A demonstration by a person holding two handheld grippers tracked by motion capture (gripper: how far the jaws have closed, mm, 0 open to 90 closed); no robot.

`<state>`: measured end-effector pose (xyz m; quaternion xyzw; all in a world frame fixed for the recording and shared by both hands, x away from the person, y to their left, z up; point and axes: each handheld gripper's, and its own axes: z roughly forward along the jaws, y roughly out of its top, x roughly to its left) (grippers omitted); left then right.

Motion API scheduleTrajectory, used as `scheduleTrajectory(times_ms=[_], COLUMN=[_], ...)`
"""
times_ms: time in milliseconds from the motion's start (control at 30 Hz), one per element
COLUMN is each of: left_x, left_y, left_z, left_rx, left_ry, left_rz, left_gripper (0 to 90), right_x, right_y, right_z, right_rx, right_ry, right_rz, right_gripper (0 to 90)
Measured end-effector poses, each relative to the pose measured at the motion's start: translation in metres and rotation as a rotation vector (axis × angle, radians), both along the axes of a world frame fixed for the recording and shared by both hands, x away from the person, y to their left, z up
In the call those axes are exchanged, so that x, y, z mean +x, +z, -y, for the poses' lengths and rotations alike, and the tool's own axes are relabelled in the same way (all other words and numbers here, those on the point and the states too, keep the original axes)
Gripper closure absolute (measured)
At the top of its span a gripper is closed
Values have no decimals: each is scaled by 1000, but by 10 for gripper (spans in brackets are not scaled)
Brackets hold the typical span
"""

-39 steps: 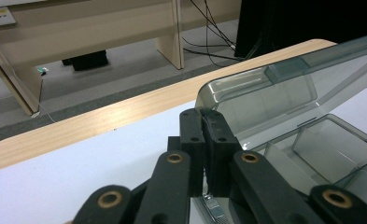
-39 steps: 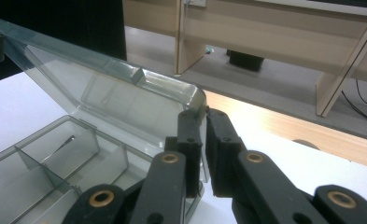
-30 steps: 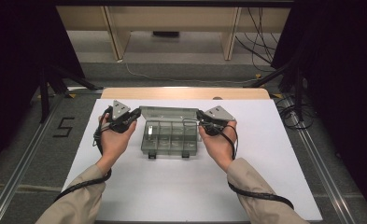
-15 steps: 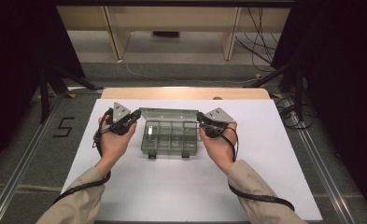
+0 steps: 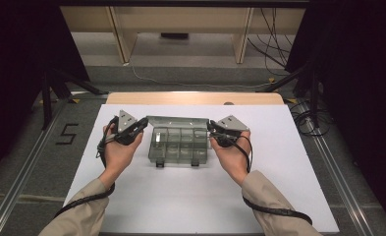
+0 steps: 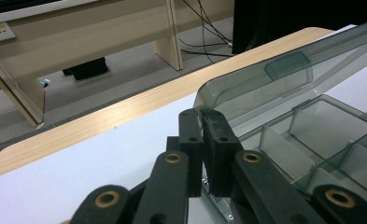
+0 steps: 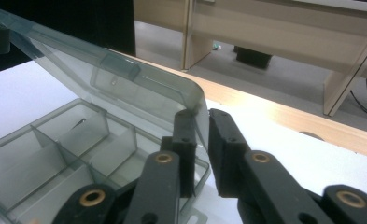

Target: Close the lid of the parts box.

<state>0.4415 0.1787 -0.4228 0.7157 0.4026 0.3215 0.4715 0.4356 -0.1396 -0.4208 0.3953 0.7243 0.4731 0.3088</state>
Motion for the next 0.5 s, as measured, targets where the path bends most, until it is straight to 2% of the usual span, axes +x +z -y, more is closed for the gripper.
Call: scheduleTrajectory(times_ms=[33, 67, 133, 167, 233, 267, 367, 433, 500], left_x=[-1, -1, -2, -3, -4, -5, -7, -8, -8], left_y=[0, 0, -1, -1, -1, -2, -2, -3, -3], left_z=[0, 0, 0, 0, -1, -1, -1, -1, -1], left_rx=[6, 6, 9, 15, 23, 23, 40, 35, 34], left_ry=[-3, -3, -6, -8, -13, -14, -13, -22, -23], left_rz=[-2, -2, -2, -1, -3, -3, 4, -4, -5], left_gripper=[860, 858, 857, 855, 854, 853, 851, 850, 849], right_x=[0, -1, -2, -3, -3, -5, -7, -8, -9], right_y=[-1, -1, -2, -2, -4, -4, -6, -7, -7], right_z=[1, 2, 5, 6, 9, 10, 13, 16, 16], right_rx=[-6, -13, -14, -8, -10, 0, 2, -4, 2], right_ry=[-1, 0, 2, 8, 6, 6, 7, 14, 19], right_rz=[11, -3, -4, -29, -10, -27, -38, -35, -51], right_gripper=[796, 788, 764, 758, 748, 744, 728, 713, 703])
